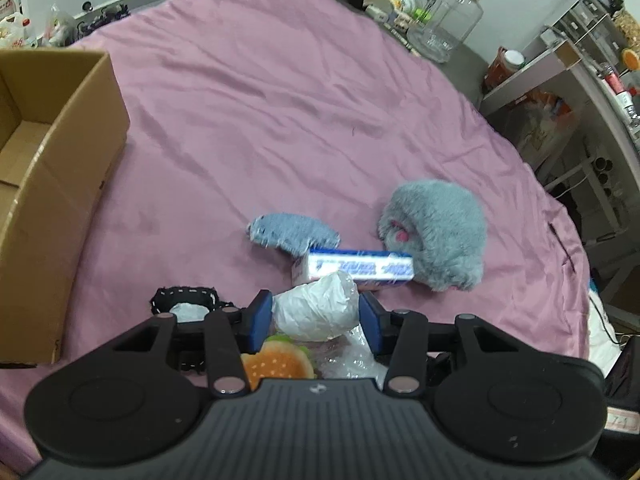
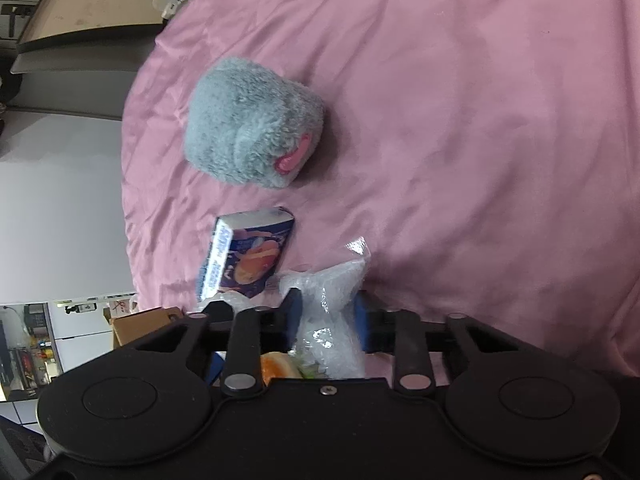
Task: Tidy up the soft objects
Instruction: 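Reach the left tool to the white cloth and close on it while the right tool grasps the plastic bag, then carry the white cloth and plastic bag into the box and open both tools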
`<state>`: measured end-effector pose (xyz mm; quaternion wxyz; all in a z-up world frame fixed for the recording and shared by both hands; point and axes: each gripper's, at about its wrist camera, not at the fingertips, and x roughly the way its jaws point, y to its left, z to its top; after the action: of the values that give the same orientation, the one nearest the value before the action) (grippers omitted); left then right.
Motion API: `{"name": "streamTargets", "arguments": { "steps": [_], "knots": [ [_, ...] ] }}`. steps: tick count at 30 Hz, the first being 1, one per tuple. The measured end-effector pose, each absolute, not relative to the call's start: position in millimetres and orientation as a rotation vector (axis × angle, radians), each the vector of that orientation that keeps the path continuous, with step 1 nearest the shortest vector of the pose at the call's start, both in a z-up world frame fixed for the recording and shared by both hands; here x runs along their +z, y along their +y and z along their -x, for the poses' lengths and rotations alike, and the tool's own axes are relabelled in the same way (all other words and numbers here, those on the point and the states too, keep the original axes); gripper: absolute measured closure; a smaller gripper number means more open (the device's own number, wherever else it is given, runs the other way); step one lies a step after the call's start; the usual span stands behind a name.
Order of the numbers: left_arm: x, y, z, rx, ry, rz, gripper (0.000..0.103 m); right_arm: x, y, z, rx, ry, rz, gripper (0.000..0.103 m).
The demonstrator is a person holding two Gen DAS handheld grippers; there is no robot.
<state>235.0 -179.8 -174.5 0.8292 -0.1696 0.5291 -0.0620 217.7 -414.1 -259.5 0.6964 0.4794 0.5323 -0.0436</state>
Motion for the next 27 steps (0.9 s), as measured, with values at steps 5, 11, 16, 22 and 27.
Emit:
{"name": "streamTargets", "arguments": {
  "steps": [5, 11, 16, 22, 27],
  "knots": [
    [-157.8, -166.4, -220.2, -0.141, 1.088, 0.357, 0.057, -237.3, -408.0, -205.7, -0.108, 1.112, -1.033, 0.081],
    [-140.5, -150.4, -202.1, -0.158, 1.042, 0.337, 0.057, -206.6, -405.3, -181.8, -0.115, 1.009, -1.011, 0.081],
    [-122.6, -134.8, -188.3, -0.169, 1.003, 0.332, 0.057, -181.1, -395.1, -164.5, -0.112, 0.921, -0.970, 0.081],
    [-100.5, -114.4, -170.1, -0.175, 0.957, 0.319, 0.057, -158.3, -381.7, -150.4, -0.093, 0.840, -0.921, 0.081],
    [-85.7, -94.1, -157.2, -0.158, 0.922, 0.306, 0.057, -138.6, -367.6, -140.1, -0.043, 0.769, -0.878, 0.081]
  ]
}}
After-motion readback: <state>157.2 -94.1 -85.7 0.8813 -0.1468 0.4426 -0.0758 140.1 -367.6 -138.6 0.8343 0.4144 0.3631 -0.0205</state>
